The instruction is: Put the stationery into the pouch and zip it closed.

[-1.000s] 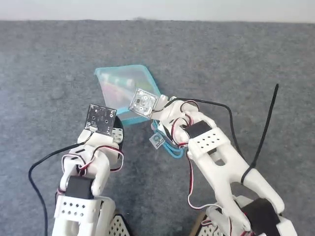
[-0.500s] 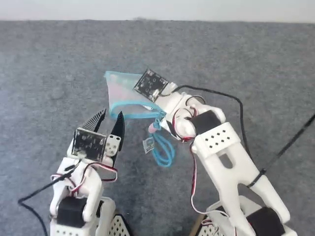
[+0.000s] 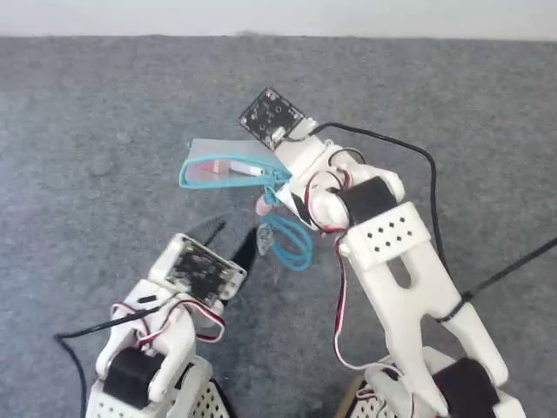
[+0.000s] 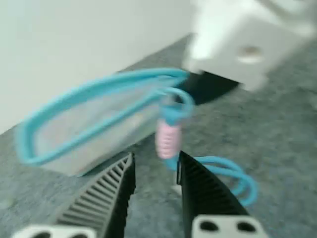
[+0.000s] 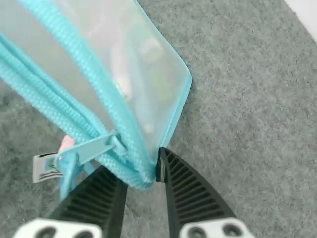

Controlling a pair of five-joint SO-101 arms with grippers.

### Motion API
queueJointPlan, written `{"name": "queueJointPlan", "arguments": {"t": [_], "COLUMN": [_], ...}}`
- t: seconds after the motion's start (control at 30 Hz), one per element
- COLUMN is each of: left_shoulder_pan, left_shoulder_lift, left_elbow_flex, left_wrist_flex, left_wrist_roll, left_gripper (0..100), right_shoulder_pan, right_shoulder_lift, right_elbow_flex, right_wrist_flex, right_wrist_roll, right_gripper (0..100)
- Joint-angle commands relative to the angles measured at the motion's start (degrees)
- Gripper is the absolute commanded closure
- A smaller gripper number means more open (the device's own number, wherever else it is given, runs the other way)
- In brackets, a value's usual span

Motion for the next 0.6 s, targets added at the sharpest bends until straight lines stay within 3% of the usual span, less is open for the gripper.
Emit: {"name": "queueJointPlan", "arguments": {"t": [0.0,0.13,0.57], "left_shoulder_pan": [4.8,4.7,4.7], "left_shoulder_lift": [-0.9,-0.9,-0.9], "left_elbow_flex": [1.9,2.9,8.4], "left_wrist_flex": [-2.2,-3.1,-9.1], "left_wrist_roll": [-0.9,0.8,2.7], "left_gripper": [84,76,79], "right_shoulder_pan": [0.7,0.2,-2.8], "right_shoulder_lift": [1.6,1.6,-3.4], "right_elbow_flex": [-4.0,-4.1,-0.7], "right_wrist_flex": [0.5,1.5,5.6], "right_wrist_roll": [-1.6,-1.7,-4.9], "right_gripper": [99.1,99.1,99.1]}}
